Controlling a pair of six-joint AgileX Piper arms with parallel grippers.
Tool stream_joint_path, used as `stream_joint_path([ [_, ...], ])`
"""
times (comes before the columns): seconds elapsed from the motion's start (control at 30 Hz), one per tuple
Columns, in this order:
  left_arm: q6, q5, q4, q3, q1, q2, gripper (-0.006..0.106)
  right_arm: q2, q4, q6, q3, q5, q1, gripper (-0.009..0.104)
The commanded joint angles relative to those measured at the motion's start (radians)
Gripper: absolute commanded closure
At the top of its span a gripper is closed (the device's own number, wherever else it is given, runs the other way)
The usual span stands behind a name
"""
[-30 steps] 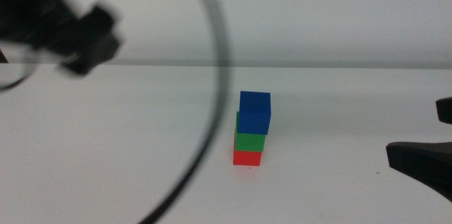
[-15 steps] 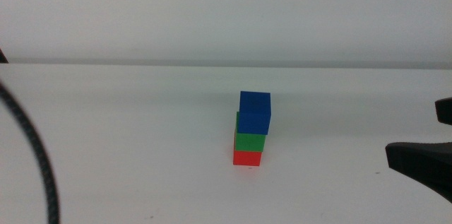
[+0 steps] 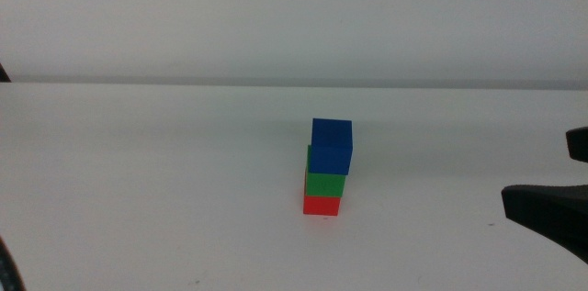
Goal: Stack red cubes first, then green, then blue cubes in a specific spot.
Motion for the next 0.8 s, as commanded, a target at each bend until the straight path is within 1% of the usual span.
stream_joint_path([
  [0.0,-0.002,-0.017,-0.013,0.009,0.002,-0.001,0.007,-0.004,-0.007,0.000,0.009,-0.008,-0.006,0.013],
  [0.07,-0.002,-0.056,-0.013,0.037,0.002,-0.008,0.007,-0.015,-0.022,0.000,0.030,-0.041,-0.006,0.013],
  [0.13,-0.002,-0.166,-0.013,0.097,0.002,-0.033,0.007,-0.068,-0.049,0.000,0.100,-0.160,-0.006,0.013],
  [0.23,-0.002,-0.370,-0.015,0.266,0.002,-0.109,0.007,-0.170,-0.031,0.000,0.273,-0.381,-0.031,0.013],
  [0.33,-0.002,-0.473,-0.015,0.431,0.002,-0.197,0.007,-0.267,-0.036,0.002,0.434,-0.491,-0.117,0.013],
  [0.43,-0.002,-0.481,-0.015,0.564,0.002,-0.268,0.007,-0.371,-0.042,0.002,0.559,-0.531,-0.250,0.013],
  [0.63,0.000,-0.529,-0.015,0.766,0.002,-0.379,0.007,-0.578,-0.043,0.002,0.729,-0.535,-0.560,0.013],
  [0.7,0.000,-0.593,-0.015,0.831,0.002,-0.412,0.007,-0.648,-0.035,0.002,0.780,-0.535,-0.633,0.013],
  [0.77,0.000,-0.645,-0.015,0.883,0.002,-0.442,0.007,-0.717,-0.032,0.002,0.826,-0.535,-0.674,0.013],
])
